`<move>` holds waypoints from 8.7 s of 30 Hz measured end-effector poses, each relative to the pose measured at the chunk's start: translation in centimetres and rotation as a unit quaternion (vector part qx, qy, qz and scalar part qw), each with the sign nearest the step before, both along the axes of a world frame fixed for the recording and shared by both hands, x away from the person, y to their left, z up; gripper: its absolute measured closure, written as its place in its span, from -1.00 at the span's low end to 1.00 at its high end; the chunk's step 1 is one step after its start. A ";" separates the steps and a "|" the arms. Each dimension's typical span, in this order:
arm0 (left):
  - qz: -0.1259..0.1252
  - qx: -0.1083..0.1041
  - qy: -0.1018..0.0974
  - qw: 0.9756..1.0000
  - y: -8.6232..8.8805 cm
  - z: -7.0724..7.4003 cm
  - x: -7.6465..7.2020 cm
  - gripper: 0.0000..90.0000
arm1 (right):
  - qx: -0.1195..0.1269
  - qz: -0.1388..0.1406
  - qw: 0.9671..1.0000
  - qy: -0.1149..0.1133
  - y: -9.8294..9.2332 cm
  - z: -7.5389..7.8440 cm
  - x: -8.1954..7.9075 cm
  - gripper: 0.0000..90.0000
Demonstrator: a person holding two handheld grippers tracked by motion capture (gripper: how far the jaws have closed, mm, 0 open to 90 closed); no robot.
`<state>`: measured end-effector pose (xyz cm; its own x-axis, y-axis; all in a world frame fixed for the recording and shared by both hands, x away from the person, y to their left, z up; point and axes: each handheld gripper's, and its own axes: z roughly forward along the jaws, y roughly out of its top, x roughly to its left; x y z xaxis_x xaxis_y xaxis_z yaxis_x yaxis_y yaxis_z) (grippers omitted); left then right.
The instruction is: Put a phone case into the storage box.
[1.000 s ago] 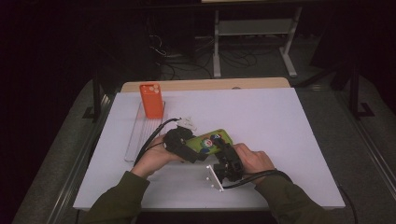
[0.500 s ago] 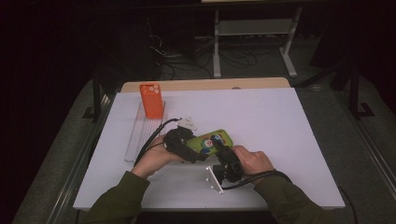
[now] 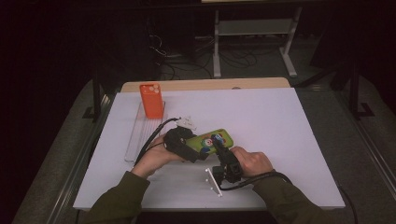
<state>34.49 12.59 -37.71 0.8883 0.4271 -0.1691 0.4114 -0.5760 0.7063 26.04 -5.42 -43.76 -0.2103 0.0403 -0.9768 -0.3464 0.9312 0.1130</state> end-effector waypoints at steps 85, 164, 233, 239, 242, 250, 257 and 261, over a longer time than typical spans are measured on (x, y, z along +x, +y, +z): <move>0.084 -0.093 -0.038 0.991 1.5 1.8 1.5 -1.00 | 0.485 -0.140 0.724 0.470 -6.1 4.1 5.7 0.69; 0.116 -0.154 -0.045 0.980 -2.2 1.2 3.4 -0.71 | 0.458 -0.132 0.746 0.465 -4.1 3.9 4.8 0.02; 0.452 0.061 -0.103 0.884 10.7 1.8 13.3 -0.68 | 0.417 -0.179 0.751 0.479 -13.2 0.8 3.1 -0.98; 0.448 0.057 -0.113 0.885 10.5 1.6 13.4 -0.84 | 0.419 -0.177 0.751 0.478 -13.2 0.8 3.1 -0.98; 0.437 0.050 -0.109 0.891 10.9 1.8 13.3 -0.97 | 0.420 -0.177 0.751 0.478 -13.2 0.9 3.0 -0.98; 0.401 0.045 -0.110 0.908 11.8 3.0 11.4 -1.00 | 0.420 -0.174 0.753 0.476 -13.3 0.9 3.0 -0.98; 0.333 0.024 -0.115 0.936 12.3 3.7 8.3 -1.00 | 0.423 -0.172 0.753 0.473 -13.4 1.1 3.1 -0.98; 0.283 0.010 -0.116 0.952 12.2 3.8 6.5 -1.00 | 0.428 -0.168 0.750 0.474 -13.4 1.2 3.0 -0.98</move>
